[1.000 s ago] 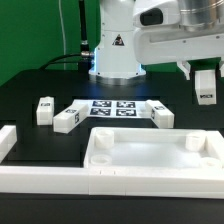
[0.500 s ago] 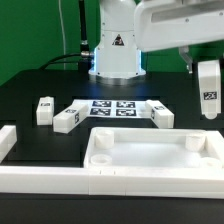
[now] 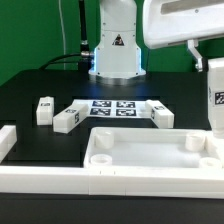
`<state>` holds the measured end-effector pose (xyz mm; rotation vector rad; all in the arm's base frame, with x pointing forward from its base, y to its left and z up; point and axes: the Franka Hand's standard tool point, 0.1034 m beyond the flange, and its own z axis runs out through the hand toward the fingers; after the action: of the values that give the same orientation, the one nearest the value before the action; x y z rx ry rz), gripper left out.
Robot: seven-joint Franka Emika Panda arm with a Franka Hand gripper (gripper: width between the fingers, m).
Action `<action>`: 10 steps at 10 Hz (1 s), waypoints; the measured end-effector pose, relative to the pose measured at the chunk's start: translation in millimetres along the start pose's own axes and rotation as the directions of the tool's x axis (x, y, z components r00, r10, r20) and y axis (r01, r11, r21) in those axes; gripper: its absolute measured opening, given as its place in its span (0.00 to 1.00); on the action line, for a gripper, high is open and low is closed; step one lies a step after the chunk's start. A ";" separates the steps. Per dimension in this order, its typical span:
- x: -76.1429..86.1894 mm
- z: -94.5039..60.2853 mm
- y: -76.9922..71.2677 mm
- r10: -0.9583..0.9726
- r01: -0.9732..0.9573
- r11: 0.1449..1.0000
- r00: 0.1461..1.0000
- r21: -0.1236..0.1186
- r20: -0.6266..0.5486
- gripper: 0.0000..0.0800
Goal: Assemble desk
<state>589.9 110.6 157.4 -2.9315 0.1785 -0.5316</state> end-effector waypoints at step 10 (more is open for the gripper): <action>31.0 1.1 9.9 -0.301 0.299 0.953 0.952 -0.050 -0.046 0.36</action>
Offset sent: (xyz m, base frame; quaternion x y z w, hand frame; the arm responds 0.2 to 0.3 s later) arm 0.0301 -0.0363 0.0099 -0.0875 0.0425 -0.1664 0.9813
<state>618.2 96.5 165.1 -3.0038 -0.2597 -0.6545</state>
